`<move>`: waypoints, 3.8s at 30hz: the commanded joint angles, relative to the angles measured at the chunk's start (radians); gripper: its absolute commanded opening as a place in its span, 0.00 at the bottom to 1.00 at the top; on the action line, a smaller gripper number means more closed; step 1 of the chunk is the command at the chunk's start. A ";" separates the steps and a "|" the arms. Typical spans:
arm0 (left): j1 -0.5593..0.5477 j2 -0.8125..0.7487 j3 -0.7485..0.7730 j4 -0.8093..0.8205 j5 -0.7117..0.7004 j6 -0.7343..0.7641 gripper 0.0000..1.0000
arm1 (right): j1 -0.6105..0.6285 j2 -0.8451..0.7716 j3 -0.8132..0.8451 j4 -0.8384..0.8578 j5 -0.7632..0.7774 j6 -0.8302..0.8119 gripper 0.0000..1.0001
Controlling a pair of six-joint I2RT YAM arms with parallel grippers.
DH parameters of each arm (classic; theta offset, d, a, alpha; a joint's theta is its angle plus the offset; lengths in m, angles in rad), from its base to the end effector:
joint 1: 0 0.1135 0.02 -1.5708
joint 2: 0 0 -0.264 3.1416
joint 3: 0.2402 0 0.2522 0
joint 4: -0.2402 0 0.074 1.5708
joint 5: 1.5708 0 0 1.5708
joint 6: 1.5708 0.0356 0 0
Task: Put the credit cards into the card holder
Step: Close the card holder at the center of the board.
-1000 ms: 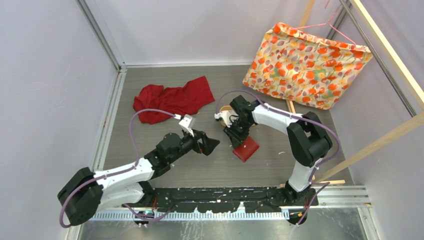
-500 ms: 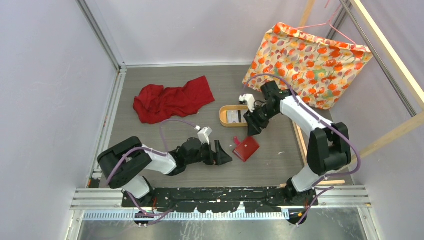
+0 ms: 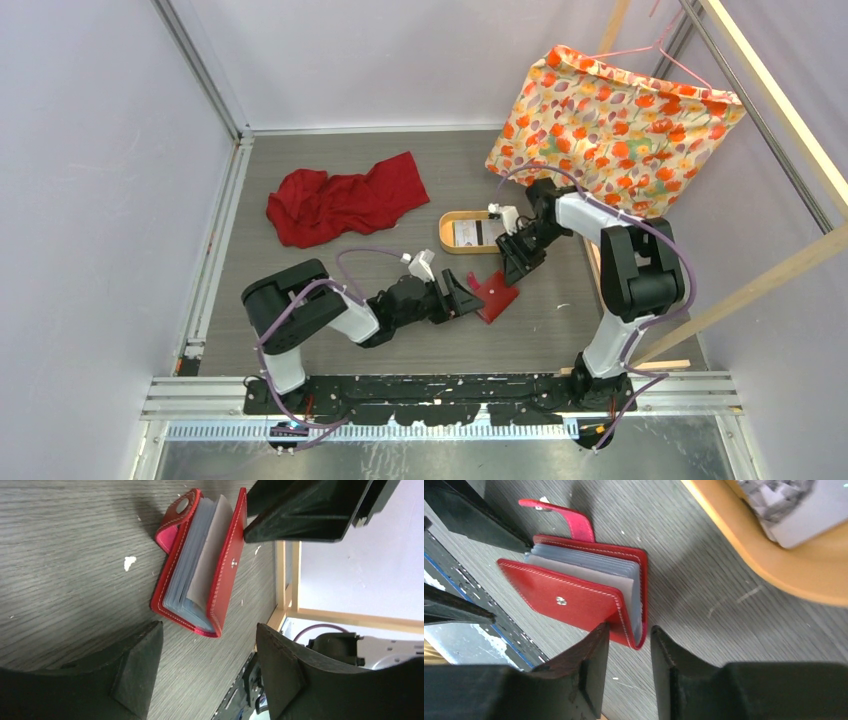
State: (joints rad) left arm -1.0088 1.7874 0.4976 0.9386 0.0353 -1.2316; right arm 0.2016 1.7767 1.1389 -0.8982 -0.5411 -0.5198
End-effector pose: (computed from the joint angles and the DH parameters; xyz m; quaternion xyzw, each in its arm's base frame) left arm 0.1616 -0.2589 0.1149 -0.0811 0.8157 -0.5218 0.2363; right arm 0.3002 0.0801 0.1698 -0.3444 0.8998 0.2612 0.0589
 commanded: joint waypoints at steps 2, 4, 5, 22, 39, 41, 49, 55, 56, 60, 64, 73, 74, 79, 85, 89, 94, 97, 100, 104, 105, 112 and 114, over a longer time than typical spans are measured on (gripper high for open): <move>-0.003 0.041 0.032 -0.116 -0.077 -0.047 0.62 | 0.029 0.021 0.004 0.003 -0.045 0.068 0.26; -0.003 0.022 0.036 -0.162 -0.091 -0.038 0.59 | 0.030 0.023 0.007 -0.021 -0.086 0.085 0.20; -0.003 0.009 0.036 -0.187 -0.101 -0.030 0.59 | 0.031 0.020 0.003 -0.027 -0.107 0.099 0.19; 0.099 -0.130 0.118 -0.558 -0.047 0.243 0.42 | 0.064 -0.151 -0.021 0.003 -0.034 0.121 0.40; 0.108 -0.192 0.074 -0.471 0.095 0.299 0.56 | 0.064 0.134 0.363 -0.526 -0.428 -0.913 0.69; 0.107 -0.186 0.064 -0.439 0.103 0.265 0.57 | 0.070 0.146 0.355 -0.471 -0.404 -0.879 0.68; 0.107 -0.073 0.076 -0.365 0.116 0.197 0.58 | 0.107 0.161 0.328 -0.254 -0.302 -0.701 0.68; 0.107 -0.039 0.074 -0.357 0.109 0.185 0.48 | 0.163 0.173 0.320 -0.200 -0.222 -0.661 0.65; 0.107 -0.037 0.072 -0.358 0.108 0.183 0.46 | 0.170 0.173 0.319 -0.191 -0.207 -0.658 0.64; 0.106 -0.024 0.070 -0.365 0.107 0.181 0.40 | 0.195 0.178 0.317 -0.176 -0.152 -0.666 0.60; 0.107 -0.008 0.075 -0.368 0.109 0.183 0.37 | 0.205 0.185 0.319 -0.178 -0.131 -0.671 0.55; 0.107 -0.005 0.070 -0.368 0.103 0.181 0.36 | 0.224 0.212 0.348 -0.258 -0.114 -0.741 0.36; 0.107 -0.006 0.069 -0.369 0.102 0.182 0.36 | 0.225 0.213 0.349 -0.260 -0.112 -0.741 0.35; 0.107 -0.005 0.069 -0.371 0.100 0.181 0.35 | 0.232 0.219 0.356 -0.268 -0.103 -0.744 0.27; 0.107 -0.002 0.069 -0.371 0.100 0.181 0.35 | 0.232 0.220 0.359 -0.284 -0.117 -0.751 0.26; 0.106 -0.002 0.070 -0.371 0.100 0.182 0.35 | 0.231 0.225 0.373 -0.303 -0.131 -0.747 0.27; 0.107 0.000 0.069 -0.368 0.103 0.181 0.35 | 0.231 0.230 0.378 -0.304 -0.130 -0.741 0.25; 0.107 0.001 0.071 -0.370 0.103 0.183 0.35 | 0.231 0.239 0.387 -0.312 -0.130 -0.738 0.20; 0.107 0.004 0.073 -0.370 0.104 0.183 0.35 | 0.232 0.242 0.388 -0.309 -0.129 -0.736 0.19; 0.107 0.006 0.072 -0.370 0.104 0.182 0.35 | 0.231 0.238 0.389 -0.309 -0.131 -0.734 0.16; 0.106 0.006 0.073 -0.370 0.104 0.183 0.35 | 0.232 0.238 0.389 -0.309 -0.133 -0.733 0.16; 0.107 0.009 0.074 -0.370 0.105 0.184 0.35 | 0.232 0.234 0.395 -0.324 -0.137 -0.734 0.16; 0.107 0.009 0.072 -0.371 0.105 0.183 0.35 | 0.232 0.232 0.397 -0.326 -0.137 -0.735 0.16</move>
State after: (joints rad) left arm -0.9009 1.7573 0.5793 0.6628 0.1535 -1.0683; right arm 0.4301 2.0186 1.4967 -1.1969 -0.6544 -1.2507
